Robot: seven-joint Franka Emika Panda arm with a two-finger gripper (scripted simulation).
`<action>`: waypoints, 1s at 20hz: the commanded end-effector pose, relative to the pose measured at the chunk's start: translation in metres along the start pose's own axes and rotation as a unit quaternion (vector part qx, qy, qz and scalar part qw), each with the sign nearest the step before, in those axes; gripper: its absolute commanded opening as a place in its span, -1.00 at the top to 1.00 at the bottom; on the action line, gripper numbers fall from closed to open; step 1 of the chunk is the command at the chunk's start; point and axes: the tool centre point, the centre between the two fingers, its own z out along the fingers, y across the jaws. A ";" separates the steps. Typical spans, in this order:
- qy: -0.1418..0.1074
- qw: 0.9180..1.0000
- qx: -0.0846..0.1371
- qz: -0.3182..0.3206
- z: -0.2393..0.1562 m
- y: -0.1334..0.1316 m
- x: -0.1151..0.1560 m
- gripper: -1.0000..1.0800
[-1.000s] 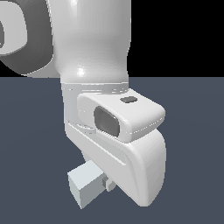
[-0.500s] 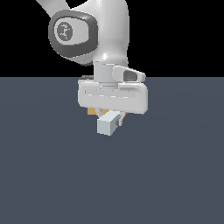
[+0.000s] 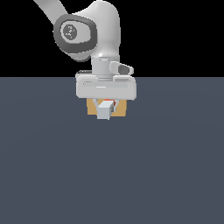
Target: Insert the peg into the horizontal hole in a box.
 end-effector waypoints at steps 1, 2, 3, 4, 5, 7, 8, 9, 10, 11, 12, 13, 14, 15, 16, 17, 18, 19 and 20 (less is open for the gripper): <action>0.000 1.000 -0.001 -0.002 -0.002 0.000 0.000 1.00; 0.000 1.000 -0.001 -0.002 -0.002 0.000 0.000 1.00; 0.000 1.000 0.000 -0.001 0.000 -0.001 0.000 1.00; 0.000 1.000 0.000 -0.002 -0.001 0.000 0.000 1.00; 0.000 1.000 -0.002 -0.002 -0.003 0.000 0.000 1.00; 0.000 1.000 -0.002 -0.003 -0.003 0.001 -0.001 1.00; 0.000 1.000 -0.002 -0.003 -0.003 0.001 -0.001 1.00; 0.000 1.000 -0.002 -0.003 -0.003 0.001 -0.001 1.00; 0.000 1.000 -0.001 -0.002 -0.002 0.000 -0.001 1.00; 0.000 1.000 -0.001 -0.002 -0.002 0.000 0.000 1.00; 0.000 1.000 -0.001 -0.002 -0.002 0.000 0.001 1.00; 0.000 1.000 -0.001 -0.002 -0.002 0.000 0.003 1.00; 0.000 1.000 -0.001 -0.002 -0.002 -0.001 0.006 1.00; 0.000 1.000 -0.001 -0.002 -0.002 -0.001 0.010 1.00; 0.000 1.000 -0.001 -0.002 -0.002 -0.001 0.014 1.00; 0.000 1.000 -0.001 -0.002 -0.002 -0.001 0.020 1.00; 0.000 1.000 -0.001 -0.002 -0.002 -0.001 0.026 1.00; 0.000 1.000 -0.001 -0.002 -0.002 -0.001 0.034 1.00; 0.000 1.000 -0.001 -0.002 -0.003 -0.002 0.042 1.00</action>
